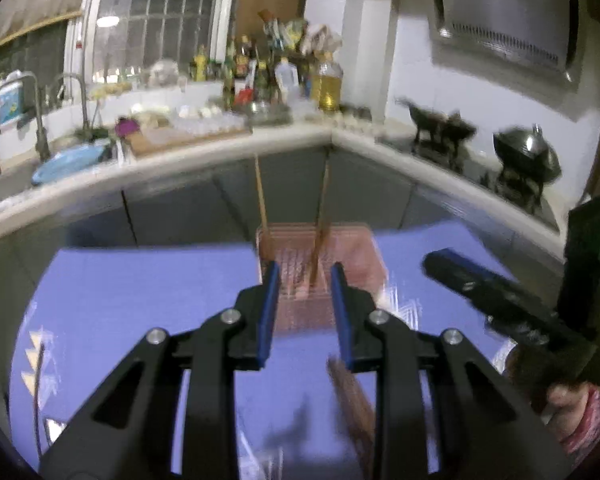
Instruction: Organize utensils
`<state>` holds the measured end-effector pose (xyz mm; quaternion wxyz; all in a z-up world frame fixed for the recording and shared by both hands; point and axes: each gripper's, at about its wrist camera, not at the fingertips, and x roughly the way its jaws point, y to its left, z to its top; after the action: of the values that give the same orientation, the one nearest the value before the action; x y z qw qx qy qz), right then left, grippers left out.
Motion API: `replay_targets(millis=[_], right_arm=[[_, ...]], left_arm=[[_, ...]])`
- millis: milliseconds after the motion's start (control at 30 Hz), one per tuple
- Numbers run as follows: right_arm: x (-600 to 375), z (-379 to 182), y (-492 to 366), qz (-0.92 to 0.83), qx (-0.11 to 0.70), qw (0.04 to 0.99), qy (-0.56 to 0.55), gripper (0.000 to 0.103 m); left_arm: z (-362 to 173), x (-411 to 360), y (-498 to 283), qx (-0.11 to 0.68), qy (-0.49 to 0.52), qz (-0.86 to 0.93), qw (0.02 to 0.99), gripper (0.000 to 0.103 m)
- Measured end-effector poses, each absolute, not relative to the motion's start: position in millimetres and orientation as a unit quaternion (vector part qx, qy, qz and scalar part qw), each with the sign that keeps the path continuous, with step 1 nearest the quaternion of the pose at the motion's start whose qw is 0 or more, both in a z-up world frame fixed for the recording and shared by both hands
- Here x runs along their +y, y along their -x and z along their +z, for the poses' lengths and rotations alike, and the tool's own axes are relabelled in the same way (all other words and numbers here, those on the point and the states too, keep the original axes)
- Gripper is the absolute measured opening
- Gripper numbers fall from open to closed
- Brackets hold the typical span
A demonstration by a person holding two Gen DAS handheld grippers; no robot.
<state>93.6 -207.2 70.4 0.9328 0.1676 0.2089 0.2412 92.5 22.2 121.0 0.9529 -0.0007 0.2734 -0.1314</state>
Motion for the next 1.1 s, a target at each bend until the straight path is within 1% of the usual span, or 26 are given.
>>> replay_targets(millis=[167,233,400,467,567,733,1100], right_arm=[[-218.2,-4.7,-53.4,0.187,0.301,0.924,-0.141,0.053],[-222.7,-33.3,-38.3,0.173,0.335,0.915,-0.144,0.049],[-224.5,-61.1,-11.0,0.157,0.358,0.91,-0.14,0.043],[-222.7,-60.1,-6.0,0.163,0.358,0.908,-0.143,0.041],[-220.3,-45.4,2.9,0.173,0.337,0.914,-0.142,0.04],[-218.3,-27.1,10.4,0.187,0.313,0.919,-0.152,0.041],[-212.2,-12.7,33.3,0.205,0.302,0.919,-0.15,0.041]], left_arm=[[33.1,11.0,-60.3,0.356,-0.032,-0.131,0.925,0.024],[6.5,6.1,-50.7,0.381,-0.036,-0.132,0.914,0.024],[-38.3,-5.3,-34.7,0.41,-0.057,-0.09,0.906,0.024],[-44.6,-4.7,-34.5,0.417,-0.051,-0.075,0.904,0.024],[-42.8,0.3,-30.5,0.421,-0.026,-0.06,0.905,0.024],[-35.9,5.5,-13.8,0.407,-0.019,-0.033,0.913,0.024],[-11.4,3.9,15.3,0.361,-0.027,-0.005,0.932,0.024]])
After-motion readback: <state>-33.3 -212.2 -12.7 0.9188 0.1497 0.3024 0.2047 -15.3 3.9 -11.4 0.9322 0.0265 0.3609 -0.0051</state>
